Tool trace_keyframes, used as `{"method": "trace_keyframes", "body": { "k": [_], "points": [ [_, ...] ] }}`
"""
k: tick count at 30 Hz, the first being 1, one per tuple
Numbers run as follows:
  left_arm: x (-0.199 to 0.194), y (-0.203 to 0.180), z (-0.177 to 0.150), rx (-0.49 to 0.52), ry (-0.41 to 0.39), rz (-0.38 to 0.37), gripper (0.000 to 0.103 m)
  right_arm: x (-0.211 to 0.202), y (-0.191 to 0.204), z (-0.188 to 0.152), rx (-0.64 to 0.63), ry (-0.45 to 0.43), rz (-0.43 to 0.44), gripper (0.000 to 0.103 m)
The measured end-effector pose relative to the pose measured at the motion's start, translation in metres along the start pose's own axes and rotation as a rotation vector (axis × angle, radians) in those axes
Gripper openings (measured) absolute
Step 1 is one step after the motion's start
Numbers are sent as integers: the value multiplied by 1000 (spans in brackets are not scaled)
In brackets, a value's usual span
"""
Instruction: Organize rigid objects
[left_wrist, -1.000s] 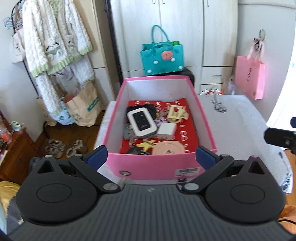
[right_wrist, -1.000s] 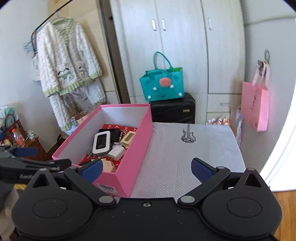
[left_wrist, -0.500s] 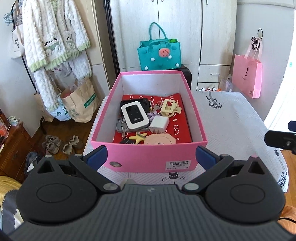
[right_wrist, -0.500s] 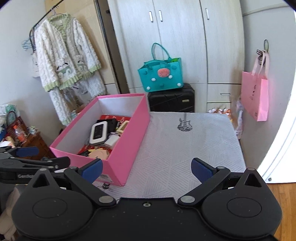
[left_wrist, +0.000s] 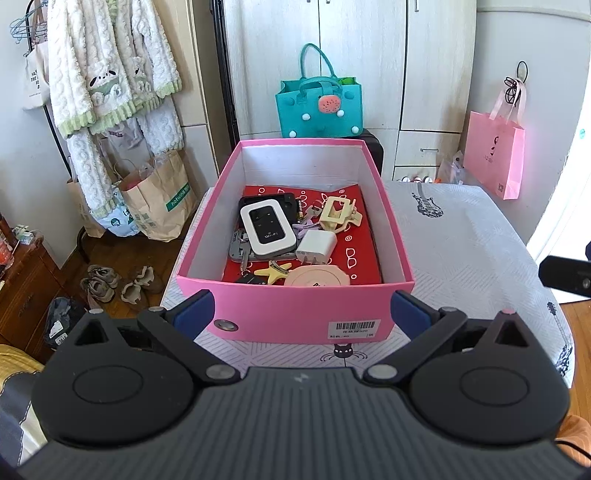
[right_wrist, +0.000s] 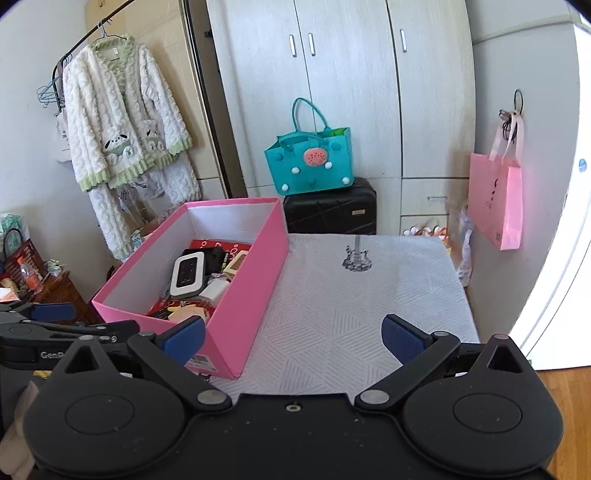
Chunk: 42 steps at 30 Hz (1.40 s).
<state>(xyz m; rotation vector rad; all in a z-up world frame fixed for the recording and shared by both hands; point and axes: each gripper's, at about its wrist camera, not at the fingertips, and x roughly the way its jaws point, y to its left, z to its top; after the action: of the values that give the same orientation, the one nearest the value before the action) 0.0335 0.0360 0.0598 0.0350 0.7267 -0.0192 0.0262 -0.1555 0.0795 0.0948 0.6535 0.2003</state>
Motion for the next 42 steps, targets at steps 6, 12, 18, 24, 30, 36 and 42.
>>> {"method": "trace_keyframes", "body": {
  "k": [6,12,18,24,30,36,42],
  "points": [
    [3,1,0,-2,8,18,103,2,1,-4,-2,5,-16,103],
    [-2,1,-1,-2,-16,10,103,3,0,-5,-1,7,-18,103],
    [-6,-1,-3,1,-35,33,103,-4,1,-8,16,-13,-2,103],
    [-6,3,-3,-19,-30,39,103,-9,7,-12,-5,-38,-32,103],
    [-3,4,-6,-26,-20,48,103,-9,8,-14,-16,-33,-35,103],
    [-3,3,-8,-15,-20,56,103,-7,7,-15,-15,-29,-45,103],
    [0,0,-10,-1,-15,58,103,-5,7,-18,0,-30,-53,103]
  ]
}}
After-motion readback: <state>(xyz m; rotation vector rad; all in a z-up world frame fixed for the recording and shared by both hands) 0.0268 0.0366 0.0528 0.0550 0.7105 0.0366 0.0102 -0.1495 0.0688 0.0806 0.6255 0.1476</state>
